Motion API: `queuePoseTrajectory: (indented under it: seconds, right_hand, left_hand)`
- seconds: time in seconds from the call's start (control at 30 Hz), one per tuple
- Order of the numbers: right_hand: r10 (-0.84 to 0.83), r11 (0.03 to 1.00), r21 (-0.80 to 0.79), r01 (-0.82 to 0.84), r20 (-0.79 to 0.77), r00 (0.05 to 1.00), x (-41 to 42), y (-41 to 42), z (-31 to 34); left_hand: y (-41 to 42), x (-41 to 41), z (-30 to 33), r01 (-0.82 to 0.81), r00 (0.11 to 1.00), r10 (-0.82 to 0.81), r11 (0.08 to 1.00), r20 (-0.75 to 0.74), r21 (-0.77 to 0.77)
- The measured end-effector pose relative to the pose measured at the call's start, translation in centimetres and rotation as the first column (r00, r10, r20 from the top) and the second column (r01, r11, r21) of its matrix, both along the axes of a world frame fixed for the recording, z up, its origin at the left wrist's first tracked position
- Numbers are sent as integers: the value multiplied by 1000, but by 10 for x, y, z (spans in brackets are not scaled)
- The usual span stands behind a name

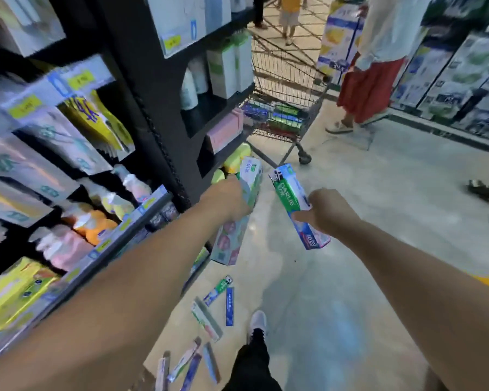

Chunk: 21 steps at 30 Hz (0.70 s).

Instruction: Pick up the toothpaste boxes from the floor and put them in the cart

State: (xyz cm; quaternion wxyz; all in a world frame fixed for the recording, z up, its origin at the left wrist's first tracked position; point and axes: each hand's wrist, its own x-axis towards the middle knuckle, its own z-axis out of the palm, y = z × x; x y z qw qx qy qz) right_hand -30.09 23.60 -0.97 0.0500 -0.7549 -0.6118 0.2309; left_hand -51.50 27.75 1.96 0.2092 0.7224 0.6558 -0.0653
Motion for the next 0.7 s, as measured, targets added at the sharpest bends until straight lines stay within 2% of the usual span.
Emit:
queuePoseTrajectory:
  seconds: [0.13, 0.43, 0.7]
  right_hand:
    - [-59, 997, -49, 60, 21, 998, 27, 70, 4]
    - [-31, 999, -40, 35, 103, 994, 106, 204, 7]
    - [62, 997, -49, -56, 126, 990, 208, 340, -5]
  left_hand:
    - [76, 34, 5, 115, 993, -115, 993, 27, -8]
    - [226, 119, -9, 163, 986, -164, 986, 41, 35]
    - [349, 211, -27, 74, 997, -73, 997, 28, -5]
